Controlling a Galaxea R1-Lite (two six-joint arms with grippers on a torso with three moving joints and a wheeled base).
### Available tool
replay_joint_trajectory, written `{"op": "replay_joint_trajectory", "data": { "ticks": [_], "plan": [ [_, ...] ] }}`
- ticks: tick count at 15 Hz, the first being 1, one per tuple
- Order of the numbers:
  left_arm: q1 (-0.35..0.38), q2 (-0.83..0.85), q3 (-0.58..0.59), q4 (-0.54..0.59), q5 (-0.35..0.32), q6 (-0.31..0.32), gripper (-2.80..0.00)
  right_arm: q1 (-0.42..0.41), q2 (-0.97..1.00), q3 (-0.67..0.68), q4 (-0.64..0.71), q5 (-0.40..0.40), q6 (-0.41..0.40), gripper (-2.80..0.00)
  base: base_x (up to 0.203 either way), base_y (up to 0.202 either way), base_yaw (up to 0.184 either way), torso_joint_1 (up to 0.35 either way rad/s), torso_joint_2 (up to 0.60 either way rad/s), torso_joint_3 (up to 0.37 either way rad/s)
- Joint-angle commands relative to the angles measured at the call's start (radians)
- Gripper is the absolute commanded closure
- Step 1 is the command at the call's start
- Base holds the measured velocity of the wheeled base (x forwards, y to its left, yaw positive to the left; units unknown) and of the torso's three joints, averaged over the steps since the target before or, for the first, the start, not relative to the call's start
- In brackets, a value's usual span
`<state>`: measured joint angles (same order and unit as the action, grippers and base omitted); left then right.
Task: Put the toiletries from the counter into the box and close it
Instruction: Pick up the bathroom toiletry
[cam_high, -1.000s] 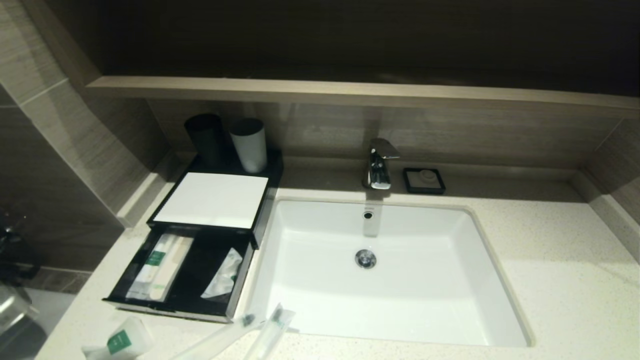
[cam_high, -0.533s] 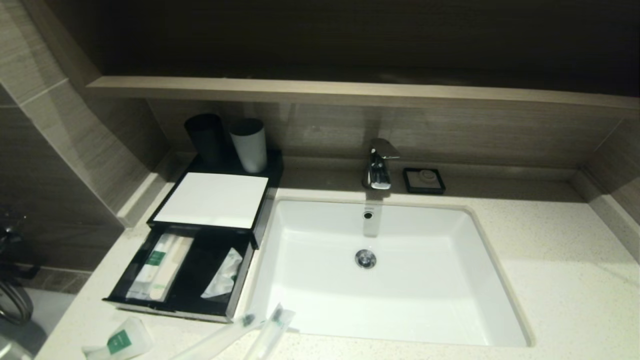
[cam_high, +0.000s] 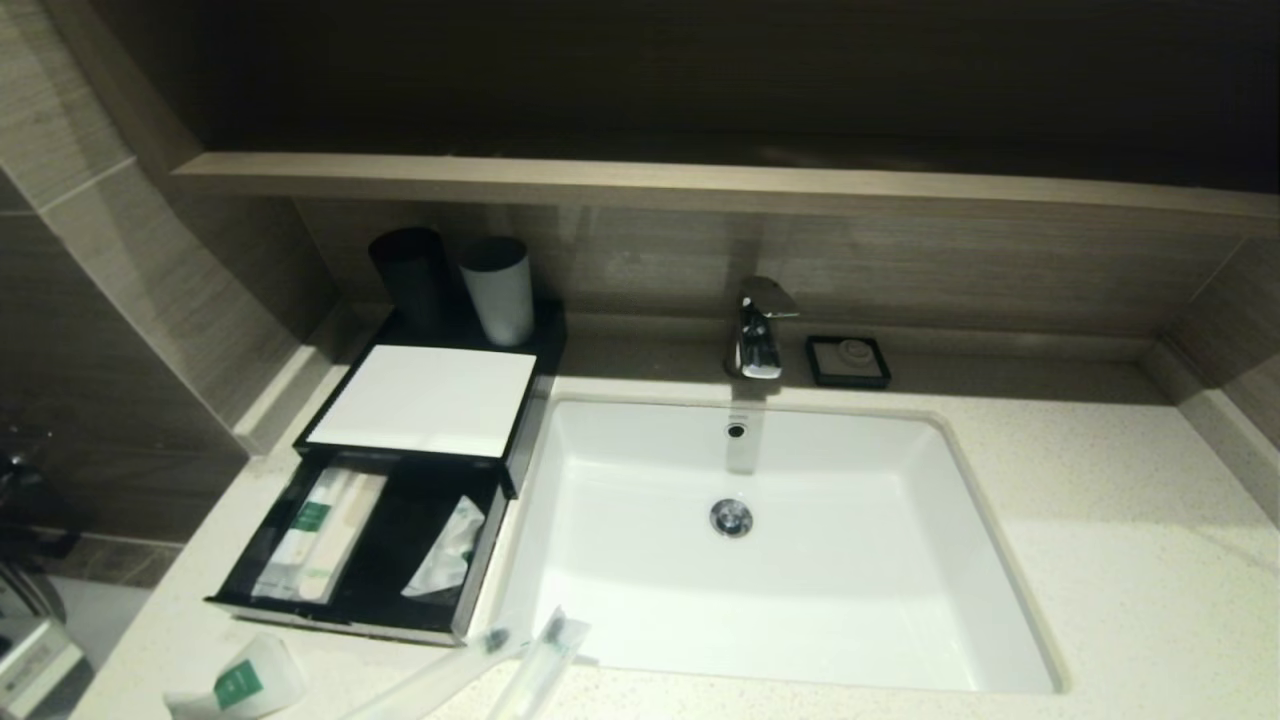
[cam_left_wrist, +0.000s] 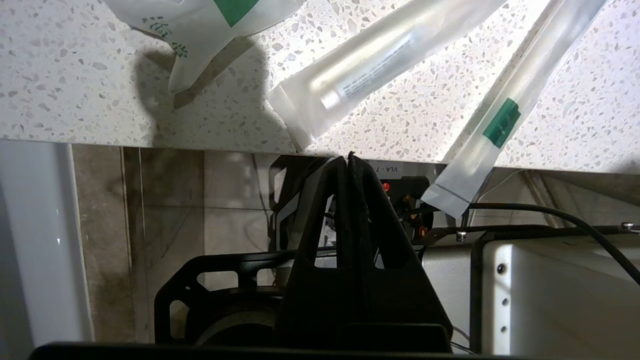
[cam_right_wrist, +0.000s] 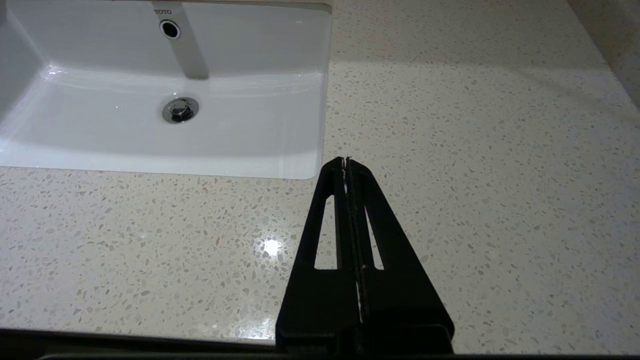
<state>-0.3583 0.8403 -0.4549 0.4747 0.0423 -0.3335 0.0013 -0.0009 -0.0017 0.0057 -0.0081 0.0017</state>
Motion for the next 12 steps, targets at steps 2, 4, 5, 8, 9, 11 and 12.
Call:
{"op": "replay_joint_trajectory", "data": {
  "ticks": [2, 4, 5, 8, 9, 11, 12],
  "plan": [
    [-0.008, 0.135, 0.006, -0.055, -0.003, 0.072, 0.00, 0.000, 0.001, 0.000, 0.000, 0.000, 0.000, 0.00, 0.000, 0.000, 0.000, 0.000, 0.00, 0.000],
    [-0.008, 0.204, 0.014, -0.131, -0.011, 0.148, 0.00, 0.000, 0.001, 0.000, 0.000, 0.000, 0.000, 0.00, 0.000, 0.000, 0.000, 0.000, 0.00, 0.000],
    [-0.008, 0.231, 0.016, -0.153, -0.017, 0.183, 0.00, 0.000, 0.001, 0.000, 0.000, 0.000, 0.000, 0.00, 0.000, 0.000, 0.000, 0.000, 0.00, 0.000],
    [-0.008, 0.271, 0.023, -0.164, -0.053, 0.288, 0.00, 0.000, 0.001, 0.000, 0.000, 0.000, 0.000, 0.00, 0.000, 0.000, 0.000, 0.000, 0.00, 0.000],
    [-0.007, 0.285, 0.026, -0.170, -0.057, 0.312, 0.00, 0.000, 0.001, 0.000, 0.000, 0.000, 0.000, 0.00, 0.000, 0.000, 0.000, 0.000, 0.00, 0.000],
    [-0.007, 0.322, 0.044, -0.214, -0.059, 0.336, 0.00, 0.000, 0.001, 0.000, 0.000, 0.000, 0.000, 0.00, 0.000, 0.000, 0.000, 0.000, 0.00, 0.000],
    [-0.007, 0.342, 0.058, -0.241, -0.059, 0.349, 0.00, 0.000, 0.001, 0.000, 0.000, 0.000, 0.000, 0.00, 0.000, 0.000, 0.000, 0.000, 0.00, 0.000]
  ]
}}
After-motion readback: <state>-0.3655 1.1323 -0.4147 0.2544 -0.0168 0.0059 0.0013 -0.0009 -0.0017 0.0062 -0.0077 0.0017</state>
